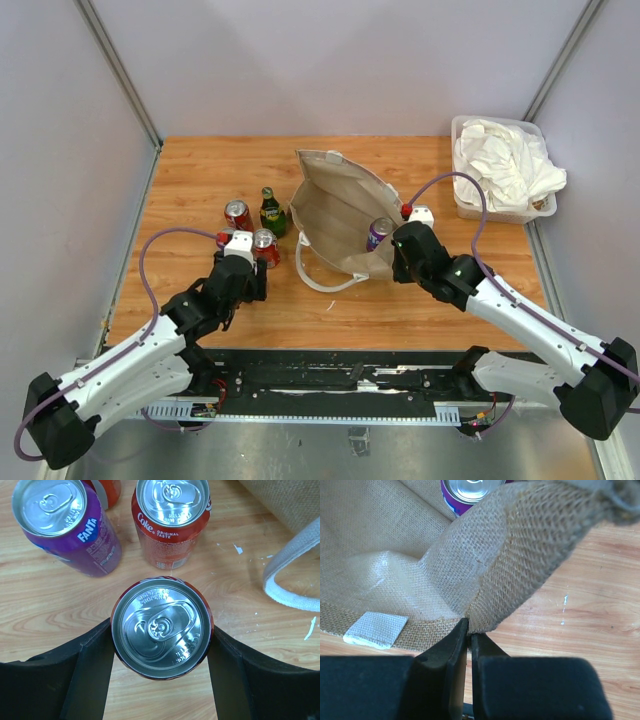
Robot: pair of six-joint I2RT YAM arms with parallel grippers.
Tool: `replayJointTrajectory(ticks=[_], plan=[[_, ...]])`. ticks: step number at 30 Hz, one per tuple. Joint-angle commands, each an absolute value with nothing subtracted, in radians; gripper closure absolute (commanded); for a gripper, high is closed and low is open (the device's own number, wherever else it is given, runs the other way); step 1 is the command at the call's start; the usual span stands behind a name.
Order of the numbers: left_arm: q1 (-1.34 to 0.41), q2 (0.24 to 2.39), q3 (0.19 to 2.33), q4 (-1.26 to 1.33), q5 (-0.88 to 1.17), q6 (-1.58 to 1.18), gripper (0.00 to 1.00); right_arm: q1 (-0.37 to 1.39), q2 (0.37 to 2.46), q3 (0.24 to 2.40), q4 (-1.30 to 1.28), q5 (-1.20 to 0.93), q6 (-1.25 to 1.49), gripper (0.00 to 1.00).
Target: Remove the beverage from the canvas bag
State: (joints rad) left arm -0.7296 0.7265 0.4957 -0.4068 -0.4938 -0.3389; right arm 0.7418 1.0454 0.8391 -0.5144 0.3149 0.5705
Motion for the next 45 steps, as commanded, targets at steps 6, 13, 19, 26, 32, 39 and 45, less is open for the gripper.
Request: replayJointTrajectory(ticks=[6, 13, 19, 26, 32, 39, 45], plan=[[-0.733, 0.761, 0.452, -0.161, -0.516, -0.336, 0.91, 0.754, 1.050, 0.817, -0.569, 0.322, 0.556, 0.93], [-0.733, 0.803, 0.452, -0.119, -0.518, -0.319, 0.81, 0.754, 1.057, 0.816, -0.568, 0.317, 0.558, 0.93], [-0.733, 0.870, 0.480, -0.150, -0.511, -0.338, 0.55, 0.755, 1.058, 0.819, -0.568, 0.318, 0.555, 0.93], [-0.733, 0.900, 0.504, -0.193, -0.531, -0.367, 0.31, 0.753, 1.061, 0.815, -0.568, 0.314, 0.558, 0.93], [-0.733, 0.860, 0.537, -0.226, -0.539, -0.361, 0.22, 0.754, 1.060, 0.814, -0.567, 0.317, 0.556, 0.93], [-0.733, 0.844, 0.607, -0.280, -0.527, -0.343, 0.12, 0.754, 1.068, 0.822, -0.559, 0.311, 0.555, 0.92], [-0.733, 0.837, 0.732, -0.291, -0.478, -0.298, 0.13, 0.753, 1.055, 0.823, -0.568, 0.319, 0.552, 0.93]])
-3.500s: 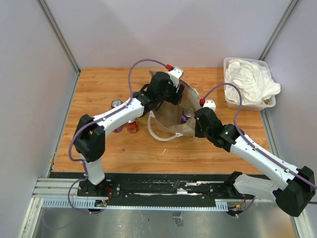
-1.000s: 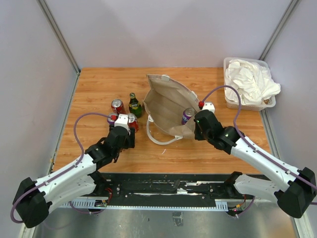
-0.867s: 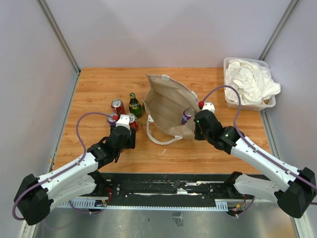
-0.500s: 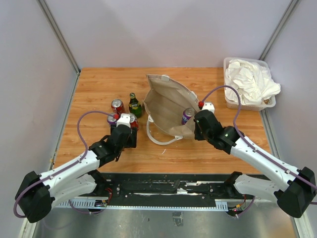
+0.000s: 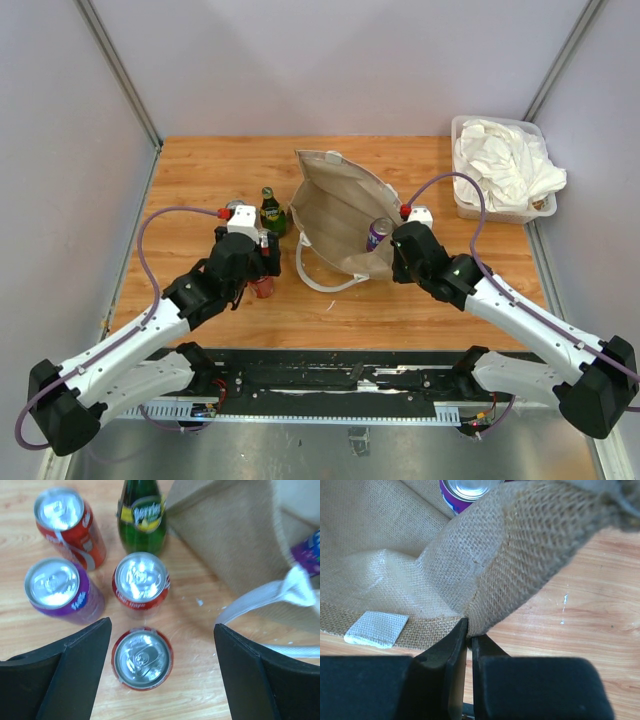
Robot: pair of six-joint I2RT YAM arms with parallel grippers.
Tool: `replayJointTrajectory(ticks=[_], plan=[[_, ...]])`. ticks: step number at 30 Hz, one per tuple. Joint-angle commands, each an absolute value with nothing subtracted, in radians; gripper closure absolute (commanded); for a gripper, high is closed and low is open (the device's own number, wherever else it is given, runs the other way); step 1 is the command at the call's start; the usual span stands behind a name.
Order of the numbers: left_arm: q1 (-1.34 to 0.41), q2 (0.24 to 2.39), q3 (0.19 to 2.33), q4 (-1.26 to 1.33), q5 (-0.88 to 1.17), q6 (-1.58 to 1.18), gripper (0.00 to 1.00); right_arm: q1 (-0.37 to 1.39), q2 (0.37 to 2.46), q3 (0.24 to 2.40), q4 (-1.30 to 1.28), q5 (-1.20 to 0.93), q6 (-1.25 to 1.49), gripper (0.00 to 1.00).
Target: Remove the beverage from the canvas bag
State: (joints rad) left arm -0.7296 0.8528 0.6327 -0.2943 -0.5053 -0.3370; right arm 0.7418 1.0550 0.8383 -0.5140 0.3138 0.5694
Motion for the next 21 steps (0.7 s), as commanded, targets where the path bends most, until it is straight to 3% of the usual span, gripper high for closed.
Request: replayJointTrajectory(ticks=[1, 9, 17, 21], plan=[[-0.733, 0.844, 0.762, -0.286, -0.463, -0.285, 0.13, 0.755, 1.052, 0.823, -0.571, 0.319, 0.552, 0.93], [-0.733, 1.011, 1.018, -0.172, -0.253, -0.203, 0.14, 0.755, 1.014, 0.828, -0.599, 0.316, 0.570, 0.99], [-0.733, 1.349, 1.213, -0.074, -0.035, -0.142, 0.14, 0.757, 1.008, 0.840, -0.628, 0.324, 0.574, 0.99], [-0.733, 1.484, 1.304, -0.066, 0.014, -0.127, 0.10, 0.759, 1.000, 0.846, -0.641, 0.336, 0.573, 0.99]])
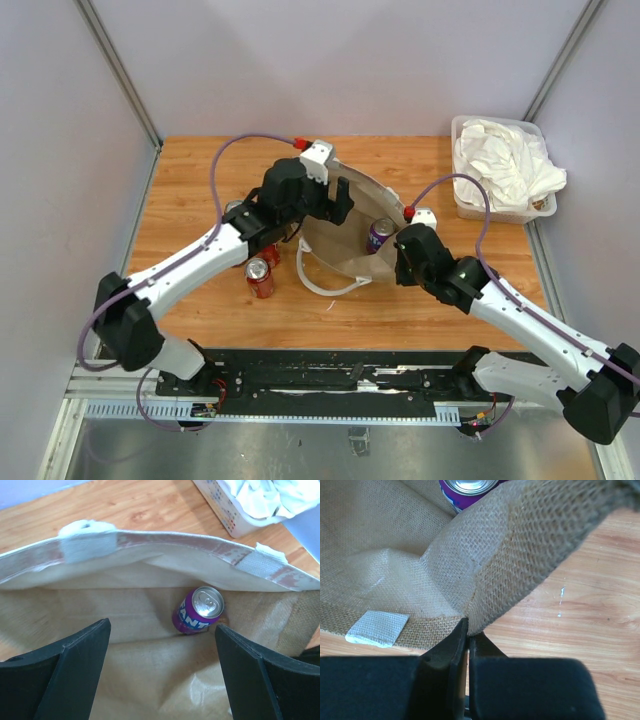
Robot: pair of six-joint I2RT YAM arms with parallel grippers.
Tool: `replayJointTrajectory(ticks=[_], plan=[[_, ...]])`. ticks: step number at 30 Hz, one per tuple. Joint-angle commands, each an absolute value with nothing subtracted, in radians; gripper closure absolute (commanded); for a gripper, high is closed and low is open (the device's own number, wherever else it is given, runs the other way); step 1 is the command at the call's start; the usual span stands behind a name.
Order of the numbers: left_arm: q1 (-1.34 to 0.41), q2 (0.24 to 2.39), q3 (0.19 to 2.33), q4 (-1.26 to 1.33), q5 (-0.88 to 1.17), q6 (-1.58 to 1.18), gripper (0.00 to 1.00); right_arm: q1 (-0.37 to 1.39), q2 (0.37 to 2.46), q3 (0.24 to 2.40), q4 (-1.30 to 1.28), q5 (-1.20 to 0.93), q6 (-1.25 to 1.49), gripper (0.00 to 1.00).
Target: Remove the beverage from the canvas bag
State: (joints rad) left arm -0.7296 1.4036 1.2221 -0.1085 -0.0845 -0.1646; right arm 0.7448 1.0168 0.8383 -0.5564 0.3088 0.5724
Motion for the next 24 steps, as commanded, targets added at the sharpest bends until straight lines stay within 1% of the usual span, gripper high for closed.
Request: replayJointTrajectory(ticks=[1, 2, 4, 13, 19, 24], plan=[[-0.733, 1.513, 1.319, -0.068, 0.025, -0.124, 0.05, 0.759, 1.000, 0.850, -0.645, 0.339, 0.573, 0.99], [-0.733, 1.539, 1.334, -0.070, 0.035, -0.122, 0.02, 0.760, 1.000, 0.852, -0.647, 0.343, 0.571, 0.99], [-0.733, 1.587, 1.355, -0.067, 0.057, -0.120, 0.00, 0.760, 1.000, 0.856, -0.651, 0.347, 0.569, 0.99], [-0.746, 1.730, 1.393, -0.032, 0.137, -0.113, 0.00, 0.761, 1.008, 0.861, -0.652, 0.346, 0.568, 0.98], [-0.775, 1.788, 1.377, 0.007, 0.163, -0.007, 0.00, 0.761, 1.007, 0.867, -0.653, 0.350, 0.565, 0.97], [-0.785, 1.829, 1.387, 0.042, 0.202, 0.014, 0.00, 0.761, 1.008, 0.875, -0.660, 0.345, 0.565, 0.97]])
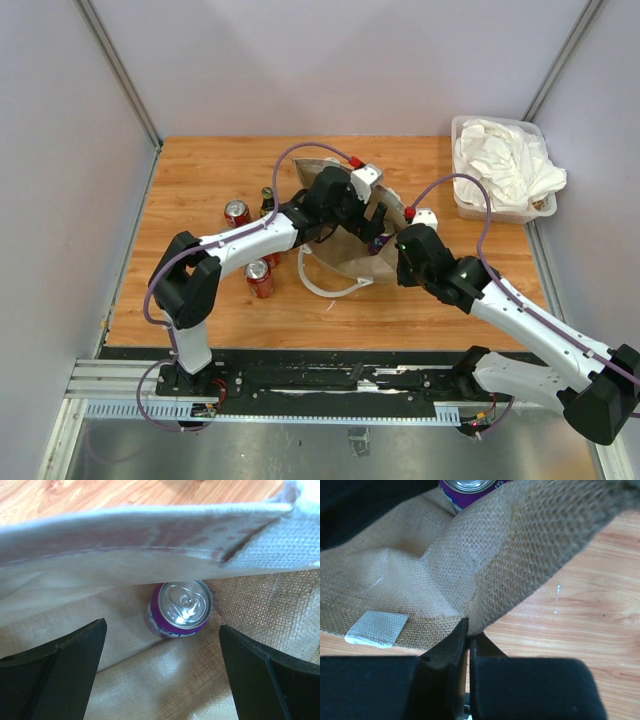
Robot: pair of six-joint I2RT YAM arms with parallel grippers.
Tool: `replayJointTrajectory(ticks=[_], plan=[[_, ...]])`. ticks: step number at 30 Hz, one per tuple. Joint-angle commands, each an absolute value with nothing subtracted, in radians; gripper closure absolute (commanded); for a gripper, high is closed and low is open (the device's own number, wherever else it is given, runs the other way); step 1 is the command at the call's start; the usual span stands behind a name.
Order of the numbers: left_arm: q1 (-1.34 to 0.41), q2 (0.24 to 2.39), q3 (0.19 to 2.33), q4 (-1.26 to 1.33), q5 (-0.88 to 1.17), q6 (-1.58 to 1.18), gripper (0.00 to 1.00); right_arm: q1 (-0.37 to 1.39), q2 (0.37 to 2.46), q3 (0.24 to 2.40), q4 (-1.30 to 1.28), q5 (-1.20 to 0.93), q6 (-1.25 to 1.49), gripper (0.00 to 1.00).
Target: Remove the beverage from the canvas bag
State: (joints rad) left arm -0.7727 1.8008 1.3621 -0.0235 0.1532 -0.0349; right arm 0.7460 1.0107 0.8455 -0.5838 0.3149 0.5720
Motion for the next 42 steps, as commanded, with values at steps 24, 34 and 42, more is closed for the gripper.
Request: replayJointTrajectory(ticks=[24, 34, 42], plan=[[-0.827, 2.020, 1.577, -0.115, 0.254, 0.051, 0.00, 0.760, 1.014, 0.905, -0.674, 0.329, 0.553, 0.96], [-0.827, 2.052, 1.626, -0.236, 0.214, 0.048, 0.00, 0.760, 1.026, 0.897, -0.657, 0.320, 0.554, 0.96], [-0.828, 2.075, 1.610, -0.219, 0.248, 0.025, 0.00, 0.760, 1.020, 0.891, -0.657, 0.322, 0.556, 0.96]])
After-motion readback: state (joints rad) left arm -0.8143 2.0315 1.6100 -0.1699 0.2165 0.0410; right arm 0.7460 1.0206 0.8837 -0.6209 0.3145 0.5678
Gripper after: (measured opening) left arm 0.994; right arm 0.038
